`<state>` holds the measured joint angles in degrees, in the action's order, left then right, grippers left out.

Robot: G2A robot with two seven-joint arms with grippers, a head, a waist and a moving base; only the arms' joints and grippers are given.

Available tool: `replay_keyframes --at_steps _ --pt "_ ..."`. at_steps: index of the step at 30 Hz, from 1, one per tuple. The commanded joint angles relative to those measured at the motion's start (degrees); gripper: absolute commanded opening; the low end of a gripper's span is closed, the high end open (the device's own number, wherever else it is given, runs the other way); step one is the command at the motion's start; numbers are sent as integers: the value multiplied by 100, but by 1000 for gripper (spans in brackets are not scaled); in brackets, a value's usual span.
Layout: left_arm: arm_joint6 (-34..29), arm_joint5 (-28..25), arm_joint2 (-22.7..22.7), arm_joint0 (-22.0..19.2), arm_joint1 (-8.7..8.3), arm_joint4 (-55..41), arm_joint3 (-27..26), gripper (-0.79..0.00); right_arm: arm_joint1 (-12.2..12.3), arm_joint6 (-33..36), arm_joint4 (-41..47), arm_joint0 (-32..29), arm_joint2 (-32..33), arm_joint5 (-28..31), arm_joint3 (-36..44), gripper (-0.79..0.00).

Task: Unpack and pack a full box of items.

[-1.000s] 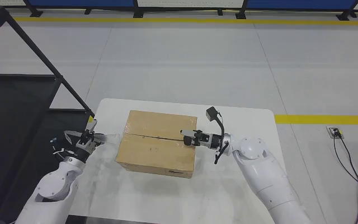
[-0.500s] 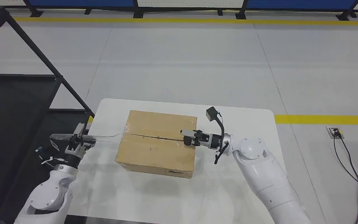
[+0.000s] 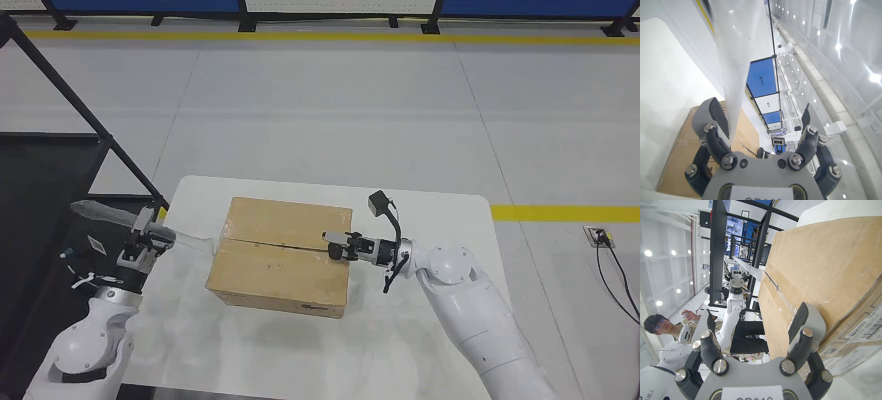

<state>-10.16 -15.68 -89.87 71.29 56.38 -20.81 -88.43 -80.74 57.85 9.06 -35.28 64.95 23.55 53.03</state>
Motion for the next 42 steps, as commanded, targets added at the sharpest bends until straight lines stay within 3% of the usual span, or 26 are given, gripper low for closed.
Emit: replay_keyframes --at_steps 1,12,30,37,42 --pt "14 19 -4 26 9 67 -144 0 0 0 0 0 0 0 0 0" --pt "-31 213 216 41 80 562 -694 0 0 0 0 0 0 0 0 0" --pt "-227 499 1062 -358 257 1246 -694 0 0 0 0 0 0 0 0 0" --pt "-313 525 1080 -416 300 1211 -624 0 0 0 0 0 0 0 0 0" --pt "-349 449 857 -340 304 1007 -632 0 0 0 0 0 0 0 0 0"
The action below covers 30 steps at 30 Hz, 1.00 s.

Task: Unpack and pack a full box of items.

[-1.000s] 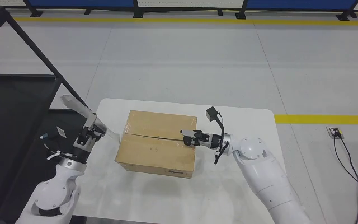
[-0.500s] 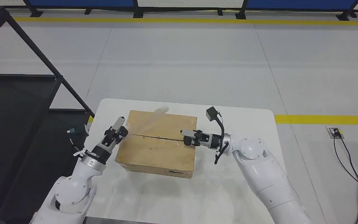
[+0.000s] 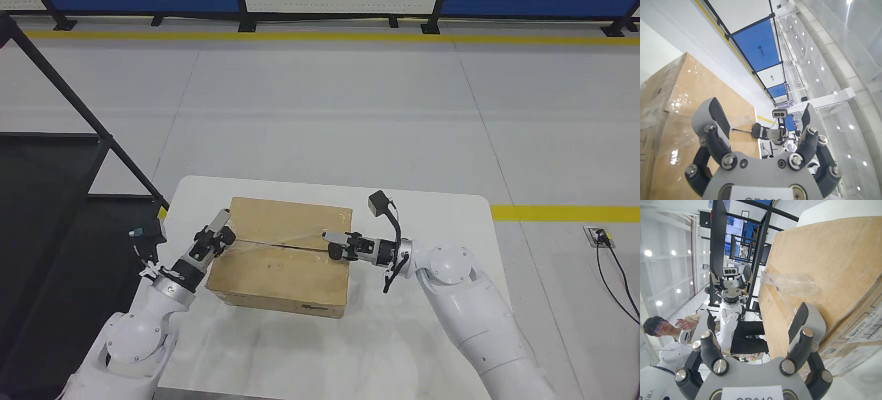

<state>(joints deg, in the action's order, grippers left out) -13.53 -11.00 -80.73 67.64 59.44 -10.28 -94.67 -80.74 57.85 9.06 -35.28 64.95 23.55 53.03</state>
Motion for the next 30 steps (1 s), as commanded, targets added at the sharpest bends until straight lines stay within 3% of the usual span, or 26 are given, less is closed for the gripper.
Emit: replay_keyframes --at_steps 1,5,12,17,19,28,30 --pt "-22 -36 -119 55 -3 -93 -18 0 0 0 0 0 0 0 0 0" --pt "-68 -138 -394 232 -17 -221 -56 0 1 -35 -7 -15 1 -9 18 0" --pt "-156 -376 -845 640 -37 -357 -103 0 95 -788 -565 -366 137 -110 864 0" --pt "-252 -522 -1076 911 -44 -368 -166 0 199 -1068 -1436 -608 218 84 1571 0" --pt "-305 -552 -1144 985 -45 -379 -181 0 237 -1351 -2084 -675 226 -245 1810 0" --pt "-503 -777 -1461 1383 -60 -132 -60 0 237 -1351 -2084 -675 226 -245 1810 0" --pt "-538 -773 -1487 1403 -58 -120 -36 0 243 -1420 -2065 -756 217 16 1880 0"
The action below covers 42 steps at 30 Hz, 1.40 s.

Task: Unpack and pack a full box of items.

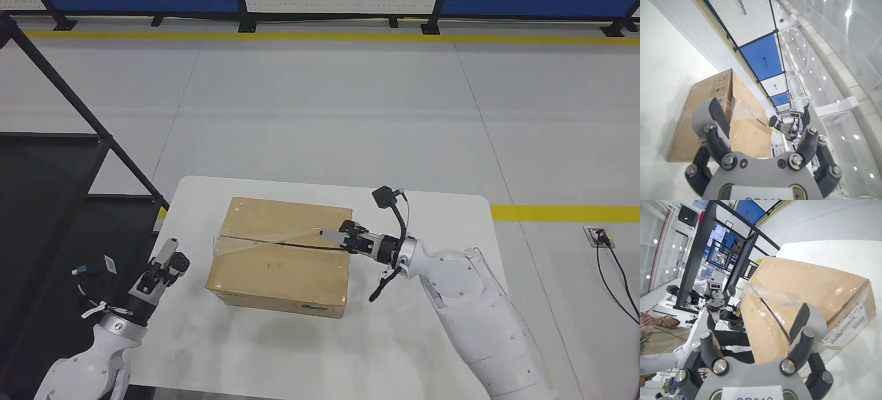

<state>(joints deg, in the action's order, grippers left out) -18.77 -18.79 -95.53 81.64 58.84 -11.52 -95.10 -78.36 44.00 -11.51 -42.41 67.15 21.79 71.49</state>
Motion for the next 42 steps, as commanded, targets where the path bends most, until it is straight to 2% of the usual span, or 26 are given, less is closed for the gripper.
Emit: replay_keyframes --at_steps 1,7,8,9,18,20,22,26,29,32,33,35,36,37,38,41,42 --pt "-25 16 -7 -3 4 4 11 0 25 -114 -253 -40 8 354 51 0" --pt "-115 89 51 -65 25 -24 -56 0 76 -1020 -2120 -35 -159 619 531 0" --pt "-120 93 54 -67 28 -26 -60 0 82 -1122 -2456 -38 -213 611 596 0" --pt "-120 97 55 -68 31 -24 -63 0 80 -1212 -2667 -38 -222 346 584 0" --pt "-93 124 24 -20 57 -11 40 0 80 -1212 -2667 -38 -222 346 584 0" --pt "-130 174 42 -49 62 -2 55 0 83 -1268 -2659 -86 -264 535 558 0" --pt "-183 226 90 -109 68 24 50 0 103 -1419 -3127 34 -301 775 523 0" --pt "-236 278 180 -197 81 101 -8 0 130 -1769 -4652 232 -540 736 553 0" --pt "-222 309 223 -222 92 148 -39 0 134 -1904 -5233 390 -693 889 401 0" --pt "-209 311 242 -238 102 173 -43 0 113 -1869 -5454 625 -833 1050 162 0" --pt "-207 310 246 -241 105 177 -41 0 102 -1856 -5480 708 -869 1066 67 -46" --pt "-208 324 255 -246 111 184 -40 0 75 -1831 -5546 869 -962 1097 -84 -308" --pt "-202 330 255 -248 113 188 -38 0 61 -1826 -5576 939 -1010 1103 -154 -397" --pt "-191 337 257 -250 116 195 -40 0 46 -1806 -5602 1008 -1055 1100 -230 -425" --pt "-186 341 261 -250 120 201 -43 0 31 -1764 -5627 1076 -1095 1057 -307 -493" --pt "-164 347 269 -252 128 228 -59 0 -13 -1724 -5640 1241 -1216 1095 -473 -776" --pt "-162 345 273 -251 131 241 -72 0 -22 -1744 -5641 1281 -1241 1134 -523 -785"
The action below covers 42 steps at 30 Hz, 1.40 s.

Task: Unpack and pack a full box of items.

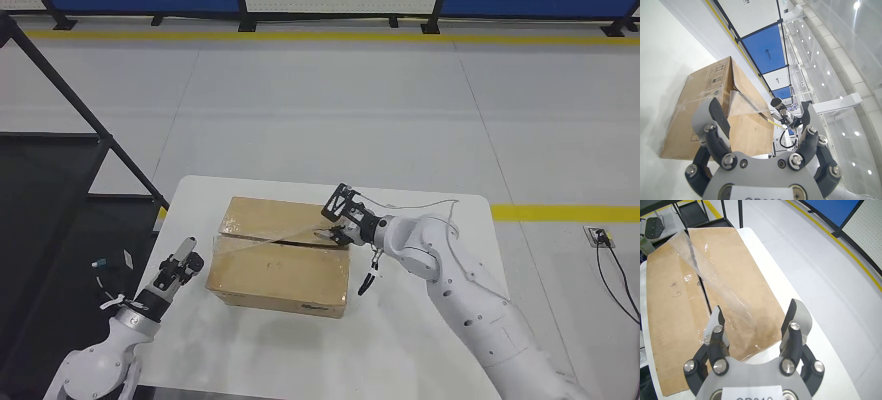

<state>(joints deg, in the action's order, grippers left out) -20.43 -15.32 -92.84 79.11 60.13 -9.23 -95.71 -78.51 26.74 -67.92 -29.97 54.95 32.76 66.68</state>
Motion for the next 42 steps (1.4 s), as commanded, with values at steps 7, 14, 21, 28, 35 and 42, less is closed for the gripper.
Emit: replay_keyframes --at_steps 7,14,21,28,35,42 --pt "26 47 10 -29 21 38 -60 0 -27 -80 -59 174 -122 346 -219 -785" --pt "7 116 21 -183 35 82 -43 0 68 -620 -254 -63 31 738 98 -785" --pt "-65 202 86 -385 50 118 28 0 183 -858 -524 -421 220 876 621 -785" --pt "-167 237 119 -486 62 75 95 0 229 -967 -689 -632 292 735 1079 -785" --pt "-224 251 162 -565 74 114 152 0 253 -950 -847 -767 289 629 1547 -785" --pt "-312 303 142 -692 78 88 175 0 246 -715 -872 -804 223 500 1821 -785"
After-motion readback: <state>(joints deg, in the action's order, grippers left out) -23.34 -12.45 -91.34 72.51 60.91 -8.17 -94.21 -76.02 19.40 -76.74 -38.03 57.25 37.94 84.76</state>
